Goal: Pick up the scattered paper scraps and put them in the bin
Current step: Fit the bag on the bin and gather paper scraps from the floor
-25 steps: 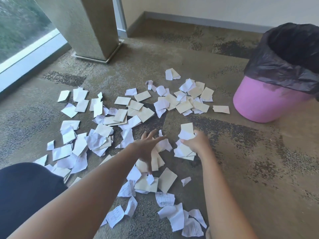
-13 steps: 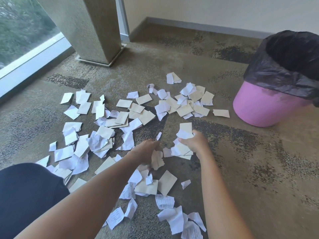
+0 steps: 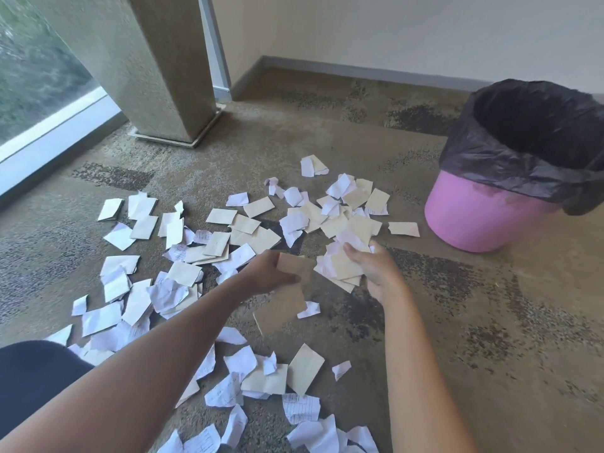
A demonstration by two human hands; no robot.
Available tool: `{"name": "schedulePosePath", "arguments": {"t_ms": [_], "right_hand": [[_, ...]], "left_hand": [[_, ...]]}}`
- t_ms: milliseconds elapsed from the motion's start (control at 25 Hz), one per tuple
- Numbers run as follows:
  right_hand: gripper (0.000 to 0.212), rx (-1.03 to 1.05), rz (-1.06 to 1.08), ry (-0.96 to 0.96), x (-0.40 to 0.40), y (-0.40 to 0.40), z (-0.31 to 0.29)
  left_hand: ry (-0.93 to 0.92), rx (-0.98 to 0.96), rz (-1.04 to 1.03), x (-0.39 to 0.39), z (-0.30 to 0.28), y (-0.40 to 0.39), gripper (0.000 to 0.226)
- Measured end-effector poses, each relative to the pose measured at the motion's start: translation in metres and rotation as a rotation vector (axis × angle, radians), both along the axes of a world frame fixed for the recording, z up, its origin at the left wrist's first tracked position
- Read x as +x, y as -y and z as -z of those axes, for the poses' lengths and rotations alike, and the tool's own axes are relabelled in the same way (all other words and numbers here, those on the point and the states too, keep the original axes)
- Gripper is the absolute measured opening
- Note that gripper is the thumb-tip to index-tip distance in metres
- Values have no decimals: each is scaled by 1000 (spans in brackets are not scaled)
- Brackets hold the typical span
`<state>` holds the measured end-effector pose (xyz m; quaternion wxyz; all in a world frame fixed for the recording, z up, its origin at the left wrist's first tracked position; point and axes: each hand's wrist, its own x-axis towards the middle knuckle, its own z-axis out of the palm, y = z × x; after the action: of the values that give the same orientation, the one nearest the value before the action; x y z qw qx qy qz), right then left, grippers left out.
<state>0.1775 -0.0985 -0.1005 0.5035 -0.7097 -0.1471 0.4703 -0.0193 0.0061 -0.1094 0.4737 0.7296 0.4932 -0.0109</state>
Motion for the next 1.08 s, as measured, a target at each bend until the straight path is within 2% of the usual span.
{"name": "schedulePosePath", "arguments": {"t_ms": [120,200,400,600,680,760,920,1000,1080], "right_hand": [[36,166,98,-16,13,-3,-23],[28,279,187,42,26,-5,-44],[24,507,516,444,96,-1,-115],[38,530,856,834,181,3,-167],[34,425,835,989,210,7,-169],[32,284,737,1062,233,12,-166],[42,60,481,1021,235,16,-156],[54,33,387,999,230,20,-151],[55,92,424,961,229,28,-150]], "left_hand": [[274,-98,-213,28,-22,4,22],[434,-162,-369,49,-34,5,23],[683,-358,-568,89,-50,9,23],[762,-462,-620,119,-67,17,24],[769,-486,-634,134,-79,19,17],[781,-503,-643,151,-95,19,15],[822,-489,-617,204,-126,18,21],[838,-469,-606,238,-141,22,22],[831,-435,-573,273,-154,27,27]]}}
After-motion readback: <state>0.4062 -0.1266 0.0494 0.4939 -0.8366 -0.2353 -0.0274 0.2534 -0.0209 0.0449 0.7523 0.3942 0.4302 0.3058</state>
